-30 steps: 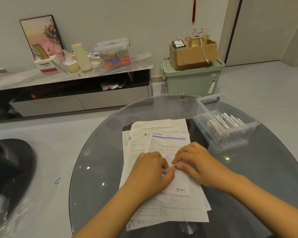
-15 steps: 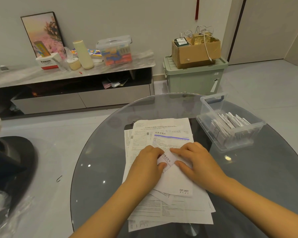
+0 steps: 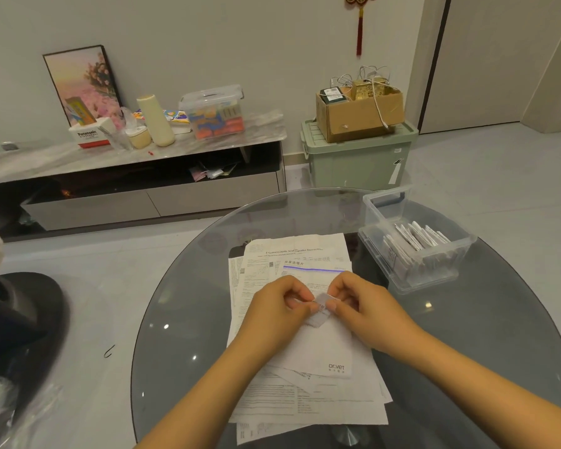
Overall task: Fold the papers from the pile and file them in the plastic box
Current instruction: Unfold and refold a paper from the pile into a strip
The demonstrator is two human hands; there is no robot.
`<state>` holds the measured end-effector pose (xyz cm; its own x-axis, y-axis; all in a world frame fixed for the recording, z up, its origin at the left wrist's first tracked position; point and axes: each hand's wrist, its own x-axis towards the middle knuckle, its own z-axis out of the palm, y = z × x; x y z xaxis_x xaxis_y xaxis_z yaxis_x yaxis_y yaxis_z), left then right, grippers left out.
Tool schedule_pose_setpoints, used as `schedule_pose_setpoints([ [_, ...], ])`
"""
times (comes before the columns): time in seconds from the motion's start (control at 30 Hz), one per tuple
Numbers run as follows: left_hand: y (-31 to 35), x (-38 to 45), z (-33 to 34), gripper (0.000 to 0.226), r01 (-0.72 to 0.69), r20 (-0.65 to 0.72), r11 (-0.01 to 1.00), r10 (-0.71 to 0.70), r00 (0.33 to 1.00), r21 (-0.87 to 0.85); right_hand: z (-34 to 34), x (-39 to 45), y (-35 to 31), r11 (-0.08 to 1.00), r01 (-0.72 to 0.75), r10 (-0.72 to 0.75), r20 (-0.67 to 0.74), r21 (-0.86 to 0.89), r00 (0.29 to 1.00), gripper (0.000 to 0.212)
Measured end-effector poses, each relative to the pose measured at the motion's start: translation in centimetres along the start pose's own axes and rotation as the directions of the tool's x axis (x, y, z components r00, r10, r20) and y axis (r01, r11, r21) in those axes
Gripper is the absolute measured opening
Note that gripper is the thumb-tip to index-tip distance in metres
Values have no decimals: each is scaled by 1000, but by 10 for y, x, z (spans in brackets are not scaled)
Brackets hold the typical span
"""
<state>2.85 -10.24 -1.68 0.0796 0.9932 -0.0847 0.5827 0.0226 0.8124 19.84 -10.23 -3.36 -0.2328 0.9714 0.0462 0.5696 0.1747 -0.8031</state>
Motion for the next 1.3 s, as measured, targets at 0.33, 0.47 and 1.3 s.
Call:
schedule_pose_setpoints([
  [0.33,41,-2,5,11,53,26,953,-48,999,-299,-33,-7,-16,979,25,13,-182,205,983,22],
  [0.47,63,7,10,6,50,-35,930,-68,997,-363,-52,-6,-22,954,-18,96,-250,298,964,14],
  [1.3,130,86,77,38,-598,304,741,520,798,306,-149,15,18,957,-236,65,-671,-168,739,2],
])
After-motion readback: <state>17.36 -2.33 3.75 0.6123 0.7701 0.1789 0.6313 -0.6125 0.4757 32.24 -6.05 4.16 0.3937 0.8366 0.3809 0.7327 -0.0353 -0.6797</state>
